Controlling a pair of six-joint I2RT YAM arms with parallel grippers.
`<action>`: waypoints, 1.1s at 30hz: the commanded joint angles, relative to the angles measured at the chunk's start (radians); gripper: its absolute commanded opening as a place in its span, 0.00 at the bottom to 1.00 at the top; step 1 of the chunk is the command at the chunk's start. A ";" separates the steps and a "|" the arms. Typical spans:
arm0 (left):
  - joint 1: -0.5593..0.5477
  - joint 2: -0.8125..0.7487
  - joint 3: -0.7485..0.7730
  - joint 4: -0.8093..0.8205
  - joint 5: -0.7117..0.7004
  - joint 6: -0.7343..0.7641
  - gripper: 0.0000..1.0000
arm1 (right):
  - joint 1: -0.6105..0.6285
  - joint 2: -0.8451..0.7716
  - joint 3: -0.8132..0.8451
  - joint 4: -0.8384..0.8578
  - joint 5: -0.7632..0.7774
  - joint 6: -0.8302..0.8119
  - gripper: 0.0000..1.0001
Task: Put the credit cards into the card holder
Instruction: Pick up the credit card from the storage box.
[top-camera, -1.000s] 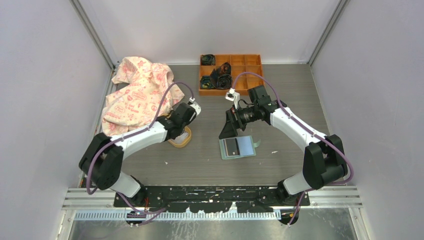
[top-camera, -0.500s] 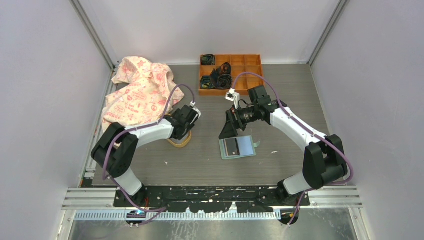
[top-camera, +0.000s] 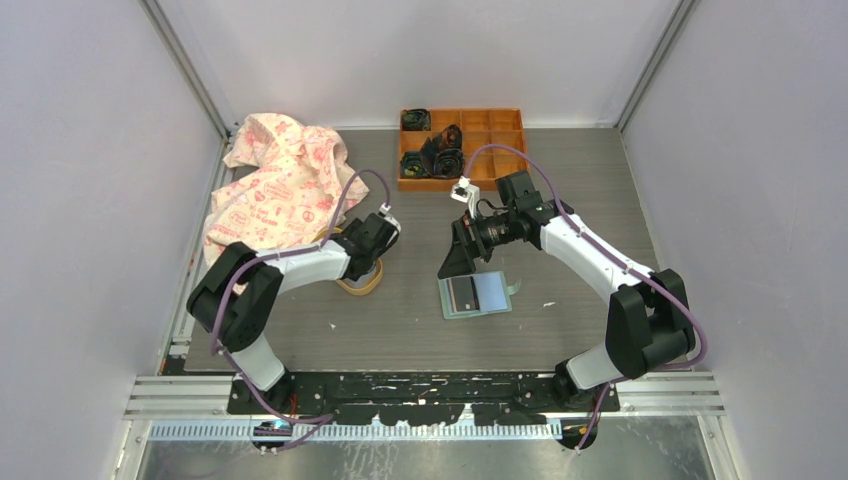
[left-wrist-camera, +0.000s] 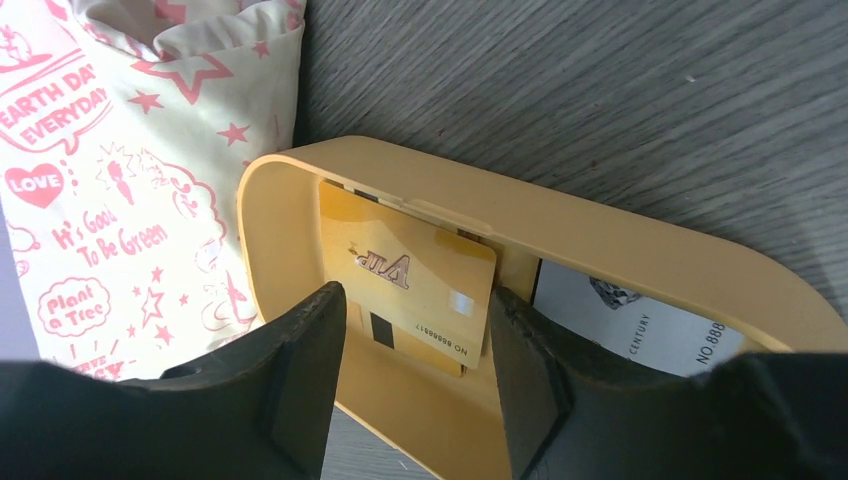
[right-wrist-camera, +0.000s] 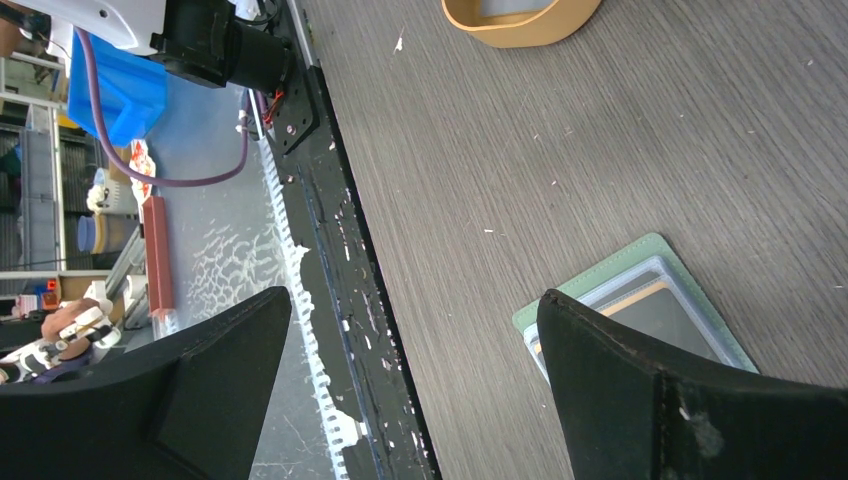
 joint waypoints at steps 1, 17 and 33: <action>0.003 0.015 -0.017 0.060 -0.056 -0.003 0.56 | -0.003 -0.004 0.042 0.006 -0.030 -0.012 0.98; 0.001 -0.126 -0.026 0.055 -0.146 0.011 0.25 | -0.003 0.001 0.043 0.001 -0.031 -0.015 0.98; 0.030 -0.100 -0.051 0.152 -0.234 0.049 0.26 | -0.003 -0.002 0.048 -0.006 -0.039 -0.018 0.99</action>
